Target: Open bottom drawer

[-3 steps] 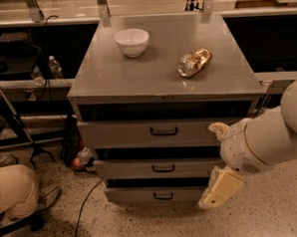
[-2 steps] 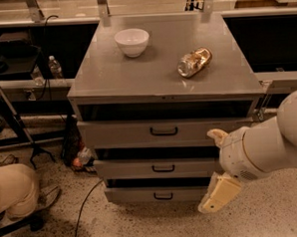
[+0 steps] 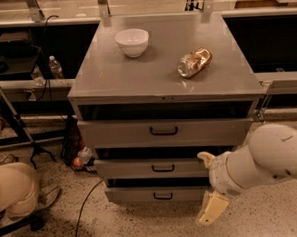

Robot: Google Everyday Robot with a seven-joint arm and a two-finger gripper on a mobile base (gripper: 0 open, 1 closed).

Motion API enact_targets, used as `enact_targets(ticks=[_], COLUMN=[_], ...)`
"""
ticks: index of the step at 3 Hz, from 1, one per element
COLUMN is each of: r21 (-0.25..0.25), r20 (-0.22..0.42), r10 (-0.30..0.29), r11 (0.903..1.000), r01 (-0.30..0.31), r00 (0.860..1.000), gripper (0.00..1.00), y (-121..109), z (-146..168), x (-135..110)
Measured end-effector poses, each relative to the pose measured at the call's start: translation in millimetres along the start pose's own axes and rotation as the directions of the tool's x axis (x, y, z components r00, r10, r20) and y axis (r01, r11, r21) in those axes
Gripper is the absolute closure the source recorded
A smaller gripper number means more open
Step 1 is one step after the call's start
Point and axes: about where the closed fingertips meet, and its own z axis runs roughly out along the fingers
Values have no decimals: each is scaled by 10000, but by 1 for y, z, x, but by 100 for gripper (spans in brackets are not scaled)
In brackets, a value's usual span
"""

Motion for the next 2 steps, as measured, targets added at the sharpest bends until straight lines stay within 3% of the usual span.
enact_targets(ticks=[1,2], r21=[-550,-944], r20=[439,650], r10=[231,829], r11=[9983,9926], r01=[-207,-766], r00=[9988,9944], gripper=[0,0], y=[-11,-19], z=[61,100], x=[45,74])
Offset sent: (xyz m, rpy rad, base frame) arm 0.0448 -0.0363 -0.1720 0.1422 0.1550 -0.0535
